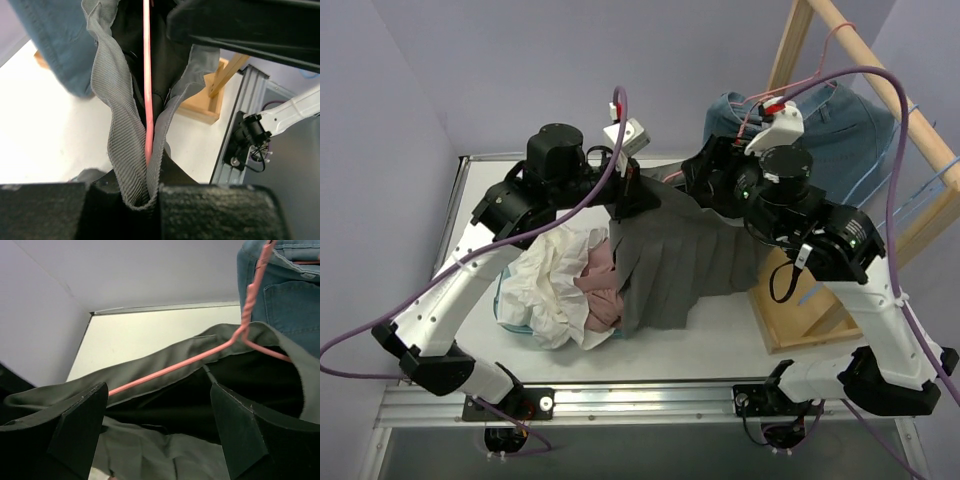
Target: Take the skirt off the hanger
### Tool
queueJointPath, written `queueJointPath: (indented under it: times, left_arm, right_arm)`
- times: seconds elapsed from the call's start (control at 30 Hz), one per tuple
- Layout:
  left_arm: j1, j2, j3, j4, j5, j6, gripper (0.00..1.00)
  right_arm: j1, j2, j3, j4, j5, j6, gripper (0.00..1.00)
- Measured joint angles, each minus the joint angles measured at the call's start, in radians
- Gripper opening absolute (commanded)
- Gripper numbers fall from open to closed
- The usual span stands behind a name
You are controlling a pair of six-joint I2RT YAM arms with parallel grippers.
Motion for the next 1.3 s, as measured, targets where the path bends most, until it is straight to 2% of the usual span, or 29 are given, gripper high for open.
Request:
queueJointPath:
  times: [0.17,0.47,0.6,0.8,0.9,0.93,0.97,1.0,1.03,1.13,1.17,1.23,1.3]
  left_arm:
    - [0.005,-0.054,-0.005,-0.068,-0.04,0.031,0.02]
    - [0.007,-0.09,-0.011,-0.125,-0.048,0.058,0.02]
    - [0.008,-0.104,-0.031,-0.125,-0.039,0.058,0.02]
    - [0.007,-0.116,-0.037,-0.124,-0.006,0.057,0.02]
    - [0.008,-0.117,-0.037,-0.124,0.011,0.055,0.02]
    - [0.008,-0.117,-0.037,-0.125,0.016,0.053,0.02]
    - [0.008,-0.117,-0.039,-0.125,0.023,0.052,0.02]
    - [0.008,-0.116,-0.039,-0.125,0.031,0.051,0.02]
    - [0.008,-0.116,-0.041,-0.133,0.039,0.049,0.02]
    - [0.008,-0.111,-0.042,-0.127,0.052,0.043,0.28]
    - [0.008,-0.109,-0.042,-0.123,0.057,0.042,0.46]
    - [0.008,-0.113,-0.049,-0.101,0.06,0.041,0.56]
    - [0.008,-0.134,-0.082,-0.079,0.056,0.04,0.62]
  right_arm:
    - [0.0,0.006,0.011,-0.032,0.038,-0.024,0.69]
    - [-0.018,-0.04,0.028,-0.03,0.071,-0.071,0.66]
    - [-0.073,-0.013,0.027,-0.016,0.038,-0.092,0.63]
    - [-0.176,0.027,-0.021,0.029,-0.058,-0.125,0.54]
    - [-0.186,0.032,-0.053,0.052,-0.114,-0.141,0.41]
    - [-0.186,0.031,-0.063,0.063,-0.13,-0.146,0.2]
    - [-0.186,0.029,-0.072,0.074,-0.146,-0.156,0.07]
    - [-0.186,0.026,-0.082,0.089,-0.16,-0.158,0.0]
    - [-0.187,0.024,-0.091,0.1,-0.161,-0.155,0.0]
    - [-0.194,0.011,-0.098,0.114,-0.172,-0.153,0.0]
    - [-0.197,0.006,-0.098,0.112,-0.172,-0.153,0.0]
    - [-0.198,-0.003,-0.098,0.102,-0.167,-0.154,0.0]
    - [-0.198,-0.014,-0.097,0.085,-0.152,-0.157,0.0]
